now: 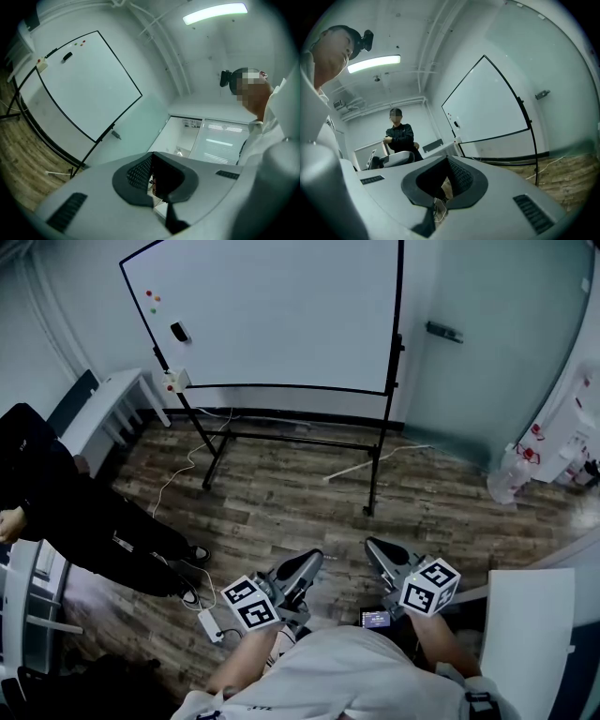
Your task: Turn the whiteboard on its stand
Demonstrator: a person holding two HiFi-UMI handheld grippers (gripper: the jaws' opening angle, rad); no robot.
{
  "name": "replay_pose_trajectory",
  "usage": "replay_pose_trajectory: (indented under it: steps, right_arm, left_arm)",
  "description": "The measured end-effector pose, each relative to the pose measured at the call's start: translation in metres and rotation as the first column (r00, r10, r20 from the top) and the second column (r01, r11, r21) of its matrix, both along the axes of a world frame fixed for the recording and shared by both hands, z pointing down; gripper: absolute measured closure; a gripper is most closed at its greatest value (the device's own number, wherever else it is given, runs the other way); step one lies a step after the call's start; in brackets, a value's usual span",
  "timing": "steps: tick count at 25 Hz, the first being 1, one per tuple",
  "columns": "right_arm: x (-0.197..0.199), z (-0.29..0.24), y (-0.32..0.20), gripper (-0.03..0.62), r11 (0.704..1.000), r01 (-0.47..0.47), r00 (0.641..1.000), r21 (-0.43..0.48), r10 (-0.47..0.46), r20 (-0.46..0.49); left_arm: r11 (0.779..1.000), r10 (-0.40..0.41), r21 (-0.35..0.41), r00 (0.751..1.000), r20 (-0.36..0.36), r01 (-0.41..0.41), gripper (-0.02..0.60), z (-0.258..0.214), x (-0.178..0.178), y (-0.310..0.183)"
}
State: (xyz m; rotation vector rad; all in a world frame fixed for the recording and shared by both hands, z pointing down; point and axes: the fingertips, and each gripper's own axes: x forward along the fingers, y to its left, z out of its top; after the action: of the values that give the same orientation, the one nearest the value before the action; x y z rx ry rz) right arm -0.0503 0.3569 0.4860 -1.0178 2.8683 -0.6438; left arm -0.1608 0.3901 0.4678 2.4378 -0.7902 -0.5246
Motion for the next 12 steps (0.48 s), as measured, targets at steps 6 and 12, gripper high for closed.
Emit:
replay_pose_trajectory:
  steps: [6,12]
  right_arm:
    - [0.004,0.003,-0.003,0.569,1.000,-0.011,1.000,-0.015,0.011,0.008]
    - [0.025,0.001,-0.011,0.568,0.999,-0.049,0.998,-0.022,0.050,0.037]
  left_arm:
    - [1.000,0.002,0.000,1.000,0.005,-0.002,0.574,0.002,0.001,-0.002]
    - [1.000,0.000,-0.002,1.000,0.014,0.000,0.575,0.002,0.008,-0.008]
